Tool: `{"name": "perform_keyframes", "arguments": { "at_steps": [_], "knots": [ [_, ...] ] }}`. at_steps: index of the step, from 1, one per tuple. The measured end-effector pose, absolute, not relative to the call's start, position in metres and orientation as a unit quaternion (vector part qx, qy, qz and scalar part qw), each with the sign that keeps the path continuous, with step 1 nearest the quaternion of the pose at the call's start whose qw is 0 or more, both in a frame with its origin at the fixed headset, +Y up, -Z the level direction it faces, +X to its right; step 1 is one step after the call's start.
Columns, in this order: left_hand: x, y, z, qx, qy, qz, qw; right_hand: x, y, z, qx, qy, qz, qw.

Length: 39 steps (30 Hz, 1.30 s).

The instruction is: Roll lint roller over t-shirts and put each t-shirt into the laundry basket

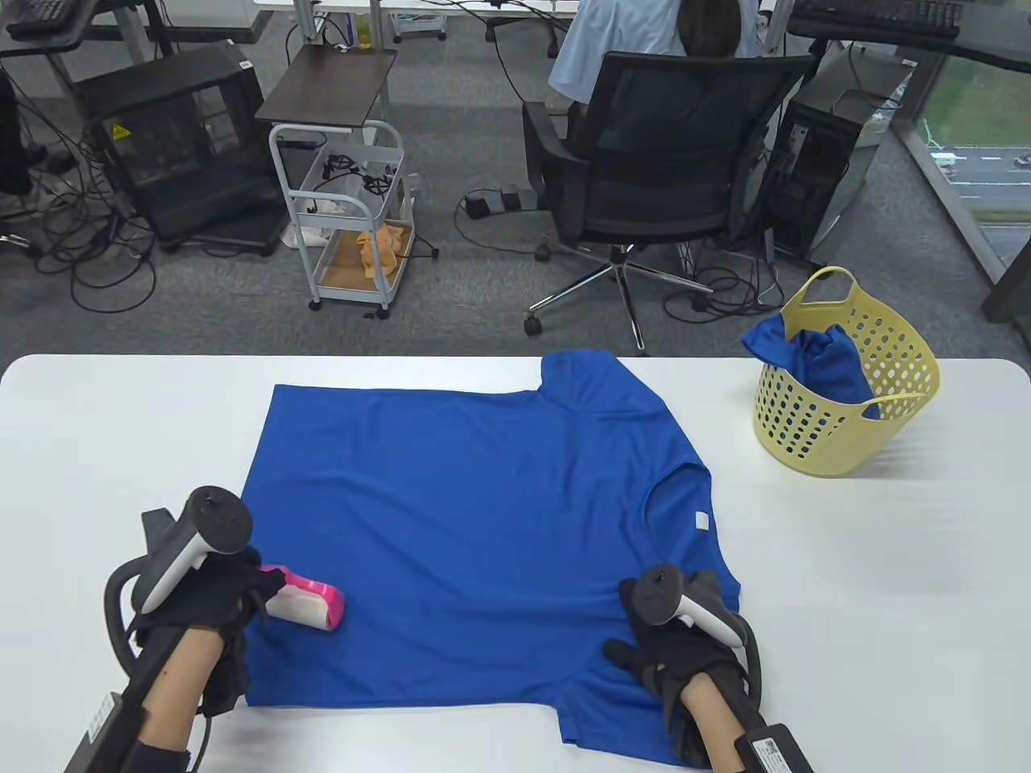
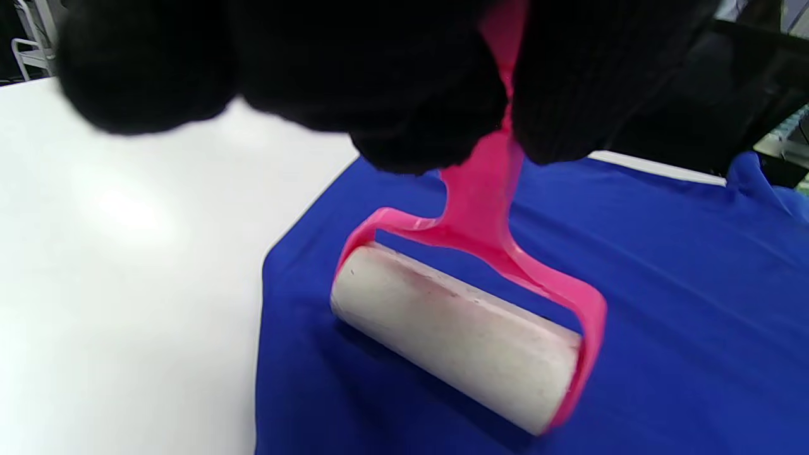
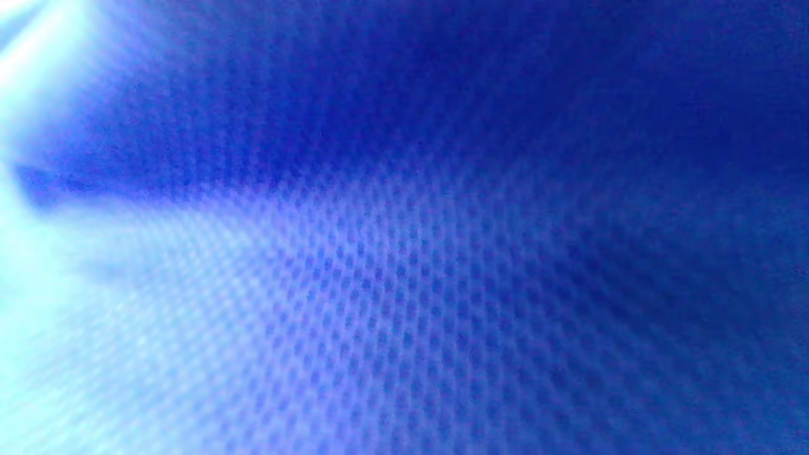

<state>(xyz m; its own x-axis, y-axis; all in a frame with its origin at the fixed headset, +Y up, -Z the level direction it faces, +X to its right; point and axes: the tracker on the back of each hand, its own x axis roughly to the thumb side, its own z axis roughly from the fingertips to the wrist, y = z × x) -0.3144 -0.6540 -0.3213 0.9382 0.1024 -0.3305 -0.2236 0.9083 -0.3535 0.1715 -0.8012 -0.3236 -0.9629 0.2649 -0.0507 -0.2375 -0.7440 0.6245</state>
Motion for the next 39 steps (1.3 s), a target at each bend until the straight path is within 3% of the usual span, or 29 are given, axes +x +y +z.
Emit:
{"name": "perform_keyframes", "arguments": {
  "at_steps": [3, 7, 13, 18, 21, 23, 27, 32, 36, 39],
  "knots": [
    [-0.299, -0.655, -0.327, -0.182, 0.165, 0.021, 0.969, 0.172, -0.801, -0.324, 0.021, 0.332, 0.934, 0.134],
    [-0.288, -0.662, -0.355, -0.160, 0.200, 0.010, 0.967, 0.172, -0.801, -0.324, 0.021, 0.332, 0.934, 0.134],
    [-0.277, -0.684, -0.431, -0.139, 0.254, -0.028, 0.957, 0.171, -0.802, -0.324, 0.023, 0.332, 0.933, 0.137],
    [-0.287, -0.715, -0.500, -0.157, 0.307, 0.002, 0.939, 0.171, -0.802, -0.324, 0.023, 0.335, 0.932, 0.138],
    [-0.295, -0.738, -0.531, -0.202, 0.319, 0.024, 0.926, 0.171, -0.802, -0.324, 0.023, 0.335, 0.932, 0.137],
    [-0.300, -0.747, -0.540, -0.167, 0.313, 0.096, 0.930, 0.171, -0.802, -0.324, 0.023, 0.335, 0.932, 0.138],
    [-0.304, -0.735, -0.534, -0.082, 0.287, 0.180, 0.937, 0.171, -0.801, -0.324, 0.023, 0.336, 0.932, 0.138],
    [-0.302, -0.689, -0.488, -0.024, 0.201, 0.217, 0.955, 0.171, -0.801, -0.324, 0.023, 0.335, 0.932, 0.136],
    [-0.293, -0.654, -0.428, -0.052, 0.142, 0.197, 0.969, 0.171, -0.801, -0.324, 0.023, 0.335, 0.932, 0.138],
    [-0.282, -0.637, -0.387, -0.129, 0.115, 0.161, 0.972, 0.171, -0.801, -0.324, 0.023, 0.335, 0.932, 0.137]
  ]
}}
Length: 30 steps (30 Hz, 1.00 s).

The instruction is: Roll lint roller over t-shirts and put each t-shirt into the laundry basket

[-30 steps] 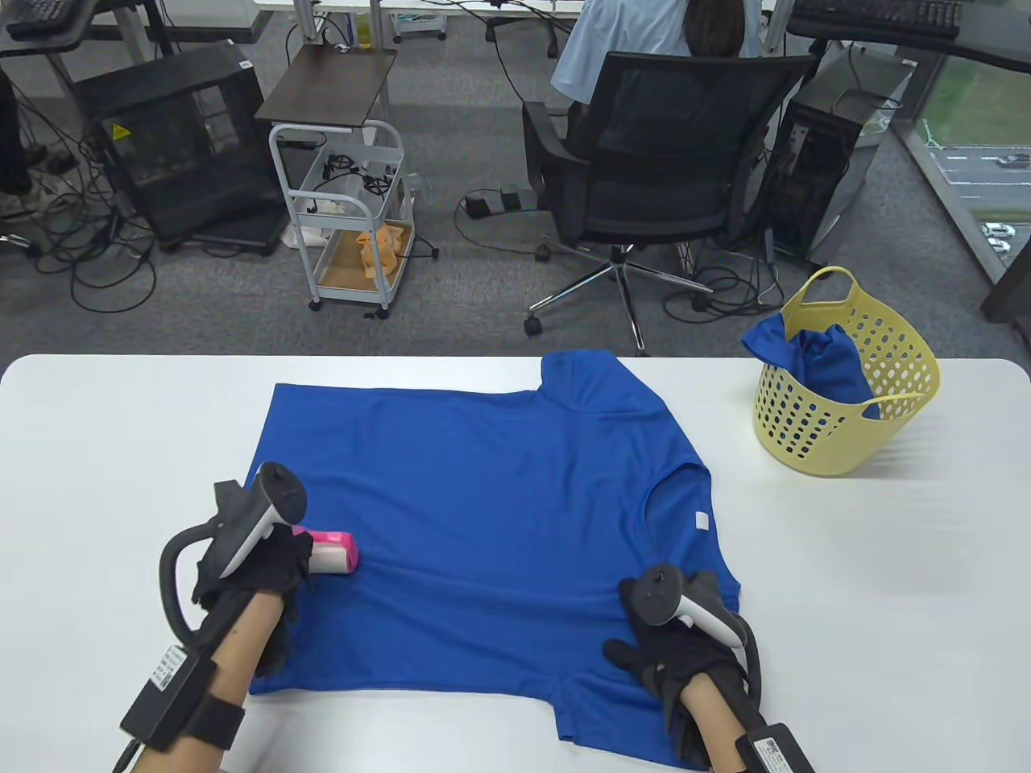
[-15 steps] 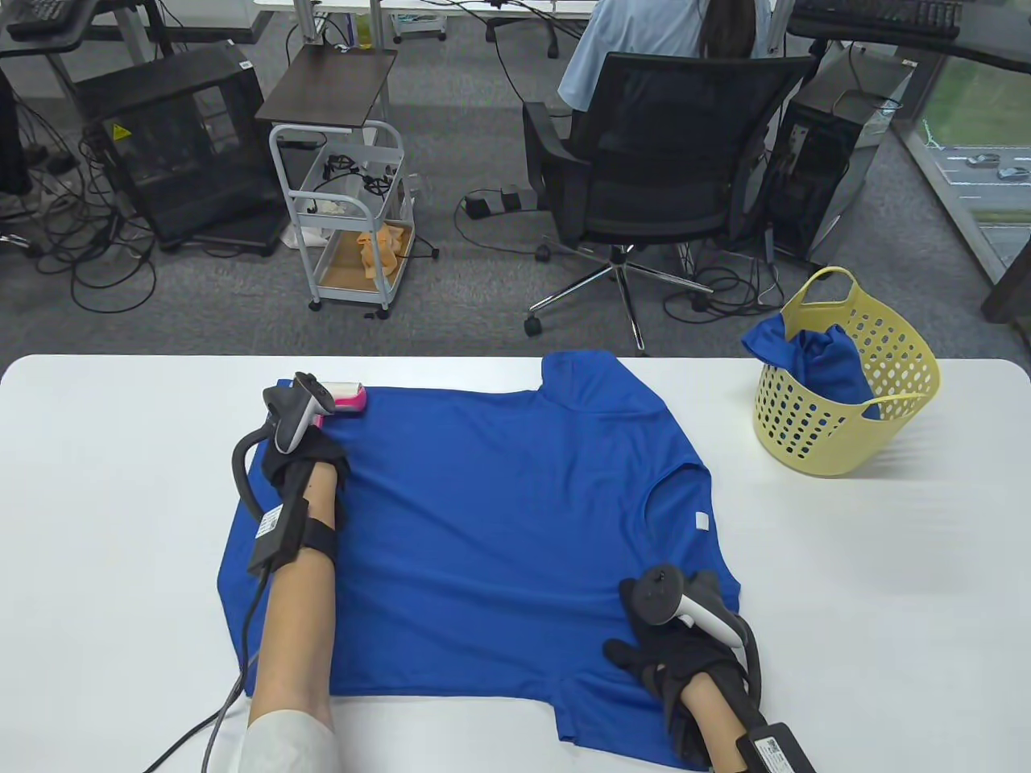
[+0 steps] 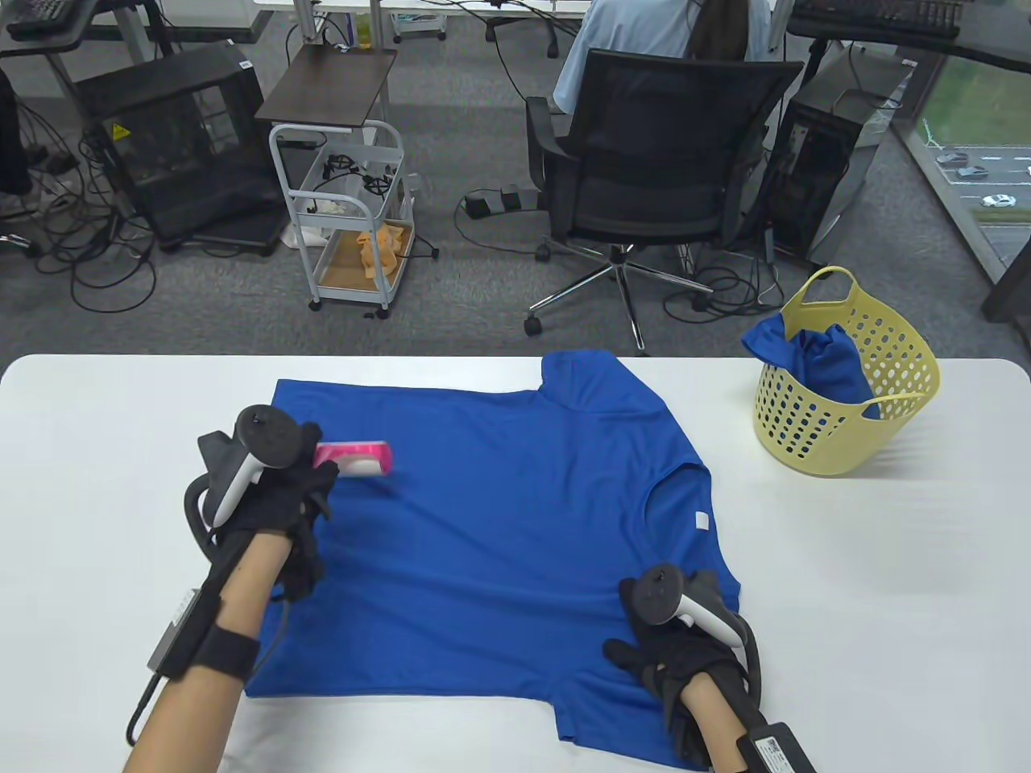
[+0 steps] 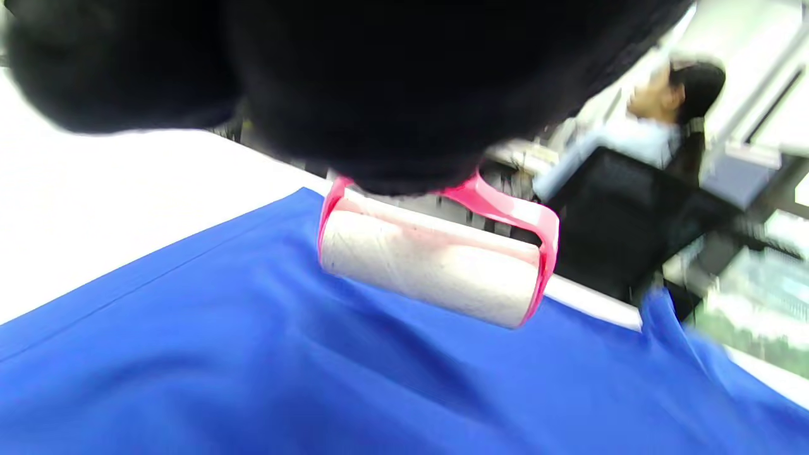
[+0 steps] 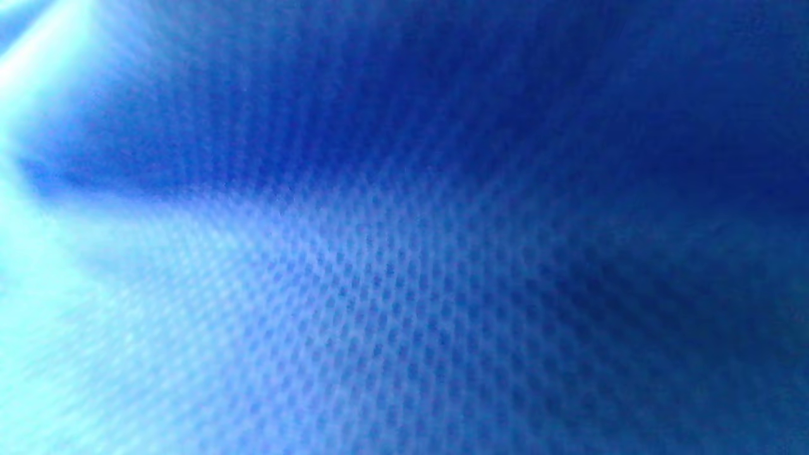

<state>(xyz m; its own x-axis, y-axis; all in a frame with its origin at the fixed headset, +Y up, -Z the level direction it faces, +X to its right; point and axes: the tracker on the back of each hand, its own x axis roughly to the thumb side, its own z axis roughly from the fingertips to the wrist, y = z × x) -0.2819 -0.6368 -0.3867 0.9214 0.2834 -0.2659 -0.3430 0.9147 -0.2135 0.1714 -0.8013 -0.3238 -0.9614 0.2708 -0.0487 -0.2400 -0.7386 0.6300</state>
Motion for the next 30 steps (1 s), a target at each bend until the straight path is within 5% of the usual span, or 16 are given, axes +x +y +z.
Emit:
{"name": "perform_keyframes", "arguments": {
  "at_steps": [8, 22, 30],
  "knots": [
    [-0.235, -0.646, -0.347, -0.294, 0.084, 0.081, 0.949, 0.172, -0.802, -0.324, 0.023, 0.332, 0.933, 0.139],
    [-0.208, -0.677, -0.464, -0.057, 0.146, 0.043, 0.987, 0.172, -0.801, -0.324, 0.025, 0.334, 0.932, 0.135],
    [-0.206, -0.752, -0.532, -0.122, 0.195, 0.073, 0.970, 0.171, -0.802, -0.324, 0.026, 0.335, 0.932, 0.137]
  ]
}}
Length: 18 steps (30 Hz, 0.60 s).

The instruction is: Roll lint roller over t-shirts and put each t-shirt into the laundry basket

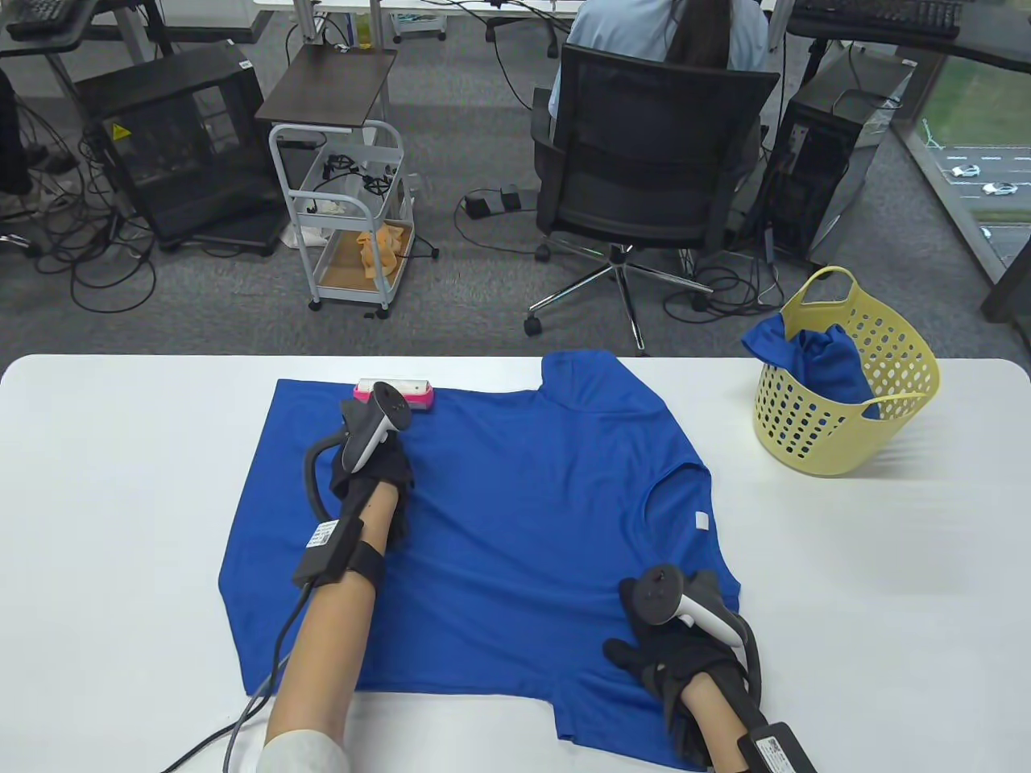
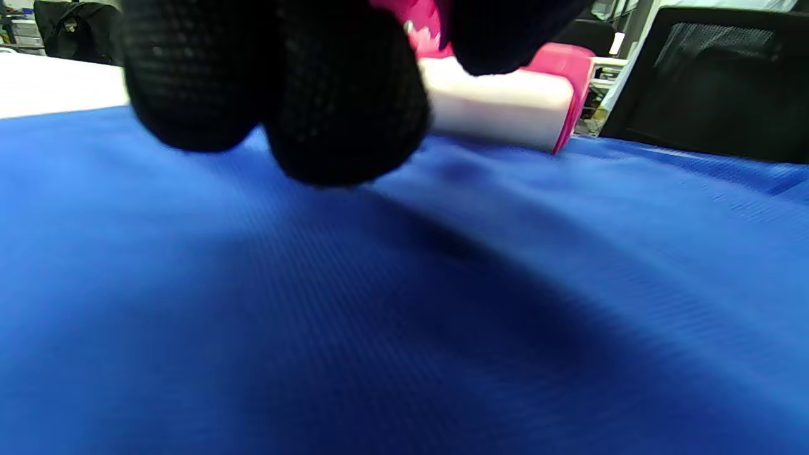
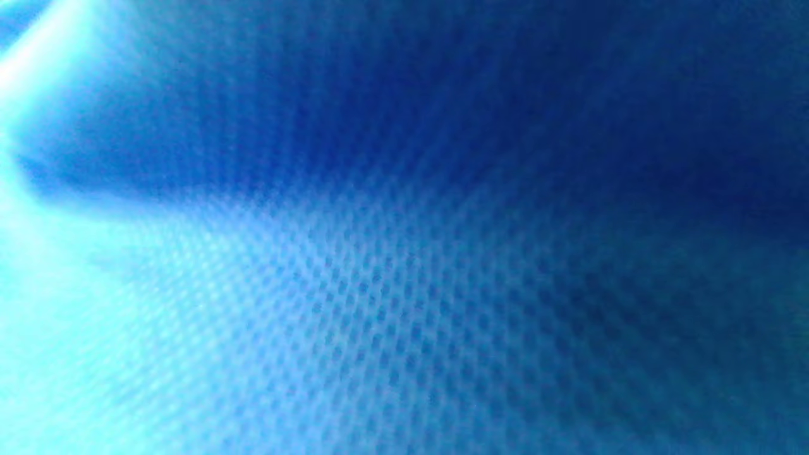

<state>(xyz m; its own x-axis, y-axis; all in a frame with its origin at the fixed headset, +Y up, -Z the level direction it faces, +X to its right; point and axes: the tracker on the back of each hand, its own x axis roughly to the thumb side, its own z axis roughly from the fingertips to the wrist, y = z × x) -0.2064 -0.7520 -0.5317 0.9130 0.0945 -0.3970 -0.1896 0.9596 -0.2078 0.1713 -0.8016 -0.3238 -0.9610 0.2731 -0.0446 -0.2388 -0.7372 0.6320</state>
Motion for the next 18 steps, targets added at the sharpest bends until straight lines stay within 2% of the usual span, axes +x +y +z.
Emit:
{"name": "perform_keyframes", "arguments": {
  "at_steps": [2, 5, 9, 12, 15, 18],
  "knots": [
    [-0.207, -0.750, -0.533, -0.108, 0.192, 0.076, 0.972, 0.171, -0.802, -0.324, 0.026, 0.336, 0.932, 0.137],
    [-0.216, -0.730, -0.524, -0.053, 0.177, 0.127, 0.975, 0.171, -0.802, -0.324, 0.026, 0.336, 0.932, 0.137],
    [-0.224, -0.689, -0.492, 0.003, 0.128, 0.181, 0.975, 0.171, -0.802, -0.324, 0.026, 0.336, 0.932, 0.137],
    [-0.222, -0.654, -0.451, 0.030, 0.074, 0.179, 0.981, 0.171, -0.802, -0.324, 0.026, 0.336, 0.932, 0.138],
    [-0.211, -0.632, -0.408, 0.000, 0.022, 0.173, 0.985, 0.171, -0.802, -0.324, 0.026, 0.335, 0.932, 0.138],
    [-0.192, -0.632, -0.376, -0.098, -0.007, 0.161, 0.982, 0.171, -0.802, -0.324, 0.026, 0.334, 0.932, 0.139]
  ]
}}
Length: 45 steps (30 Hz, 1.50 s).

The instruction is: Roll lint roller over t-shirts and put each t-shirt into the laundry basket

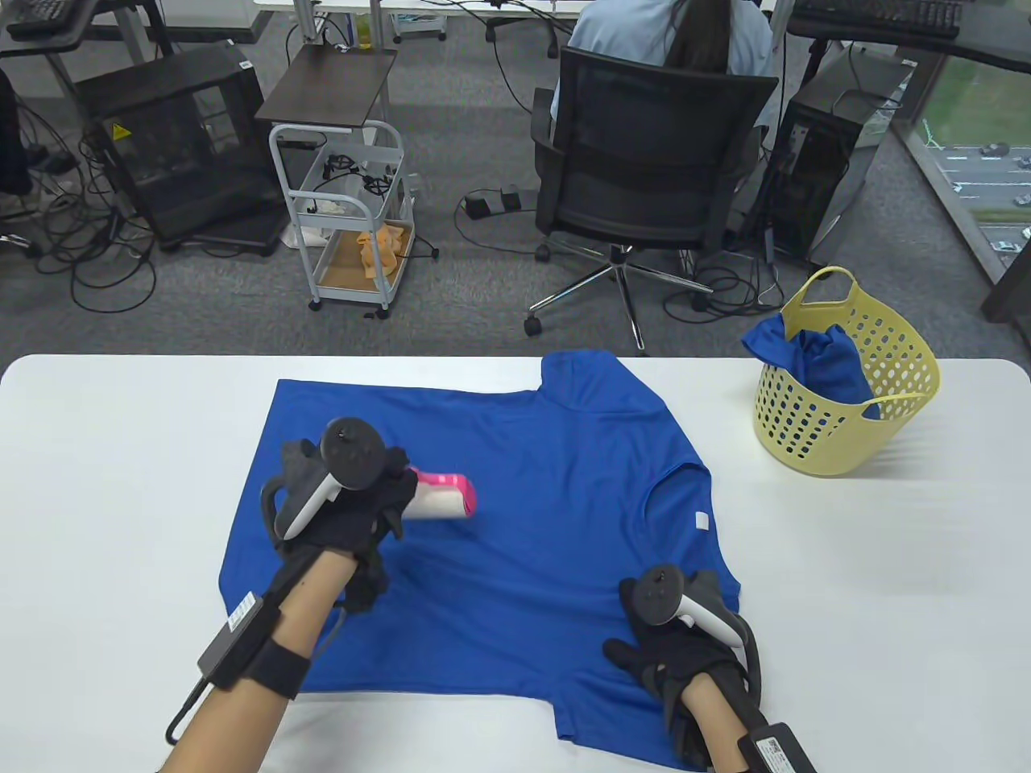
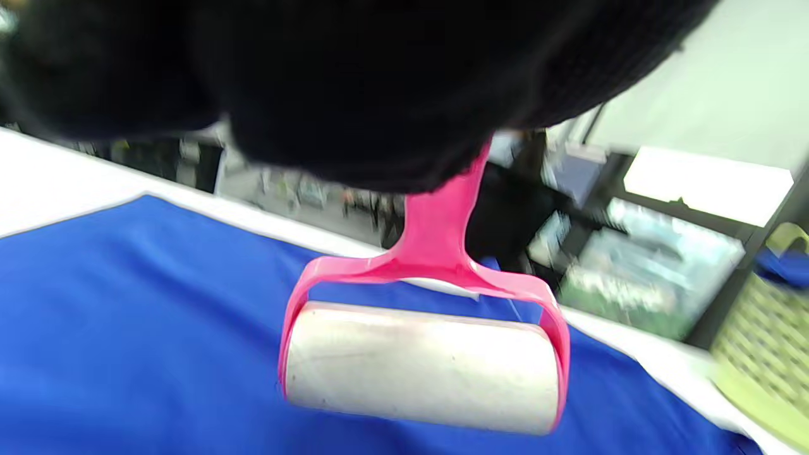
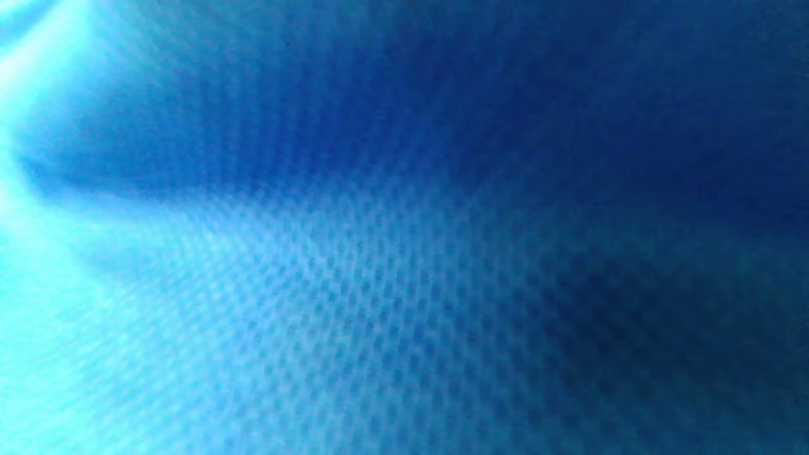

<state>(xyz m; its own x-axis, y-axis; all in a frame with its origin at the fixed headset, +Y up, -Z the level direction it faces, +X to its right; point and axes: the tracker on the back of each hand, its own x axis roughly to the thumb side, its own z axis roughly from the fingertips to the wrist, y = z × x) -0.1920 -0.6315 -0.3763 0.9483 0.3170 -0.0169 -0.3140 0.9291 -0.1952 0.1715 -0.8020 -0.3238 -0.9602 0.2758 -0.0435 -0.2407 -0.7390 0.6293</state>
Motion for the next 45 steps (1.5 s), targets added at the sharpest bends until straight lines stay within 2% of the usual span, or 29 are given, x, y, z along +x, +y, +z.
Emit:
{"name": "perform_keyframes", "arguments": {
  "at_steps": [2, 4, 6, 8, 11, 13, 14, 16, 19, 22, 24, 27, 29, 33, 37, 39, 41, 43, 45],
  "knots": [
    [-0.176, -0.641, -0.364, -0.167, -0.026, 0.121, 0.978, 0.172, -0.802, -0.324, 0.026, 0.332, 0.932, 0.140],
    [-0.165, -0.652, -0.361, -0.177, -0.032, 0.095, 0.979, 0.172, -0.802, -0.324, 0.026, 0.332, 0.933, 0.140],
    [-0.154, -0.652, -0.362, -0.126, -0.030, 0.085, 0.988, 0.172, -0.802, -0.324, 0.027, 0.331, 0.933, 0.141],
    [-0.145, -0.654, -0.371, -0.104, -0.034, 0.039, 0.993, 0.172, -0.802, -0.324, 0.027, 0.332, 0.932, 0.141],
    [-0.129, -0.666, -0.398, -0.041, -0.010, 0.022, 0.999, 0.172, -0.802, -0.324, 0.028, 0.333, 0.932, 0.139],
    [-0.122, -0.683, -0.418, -0.024, 0.010, -0.006, 1.000, 0.172, -0.802, -0.324, 0.028, 0.333, 0.932, 0.138],
    [-0.119, -0.693, -0.430, -0.024, 0.020, -0.020, 0.999, 0.172, -0.802, -0.324, 0.028, 0.334, 0.932, 0.138],
    [-0.115, -0.718, -0.453, -0.073, 0.049, -0.037, 0.995, 0.172, -0.802, -0.324, 0.029, 0.334, 0.932, 0.139],
    [-0.113, -0.745, -0.483, -0.086, 0.077, 0.006, 0.993, 0.172, -0.802, -0.324, 0.028, 0.335, 0.931, 0.140],
    [-0.112, -0.756, -0.506, -0.109, 0.098, 0.019, 0.989, 0.172, -0.802, -0.324, 0.029, 0.336, 0.931, 0.138],
    [-0.113, -0.758, -0.515, -0.148, 0.109, 0.029, 0.983, 0.172, -0.802, -0.324, 0.029, 0.336, 0.931, 0.139],
    [-0.118, -0.750, -0.518, -0.124, 0.101, 0.097, 0.982, 0.172, -0.802, -0.324, 0.029, 0.336, 0.931, 0.139],
    [-0.127, -0.740, -0.511, -0.078, 0.094, 0.146, 0.982, 0.172, -0.802, -0.324, 0.029, 0.336, 0.931, 0.140],
    [-0.145, -0.720, -0.487, -0.052, 0.073, 0.202, 0.975, 0.172, -0.802, -0.324, 0.029, 0.336, 0.931, 0.139],
    [-0.160, -0.692, -0.433, -0.015, 0.014, 0.251, 0.968, 0.174, -0.797, -0.325, 0.032, 0.317, 0.936, 0.152],
    [-0.162, -0.678, -0.399, 0.025, -0.028, 0.274, 0.961, 0.170, -0.779, -0.322, 0.048, 0.267, 0.947, 0.171],
    [-0.161, -0.670, -0.370, 0.071, -0.060, 0.289, 0.953, 0.162, -0.757, -0.317, 0.087, 0.186, 0.958, 0.202],
    [-0.157, -0.664, -0.339, 0.126, -0.095, 0.301, 0.941, 0.142, -0.724, -0.306, 0.139, 0.069, 0.950, 0.271],
    [-0.151, -0.663, -0.317, 0.158, -0.111, 0.297, 0.935, 0.114, -0.694, -0.294, 0.198, 0.025, 0.924, 0.327]
  ]
}}
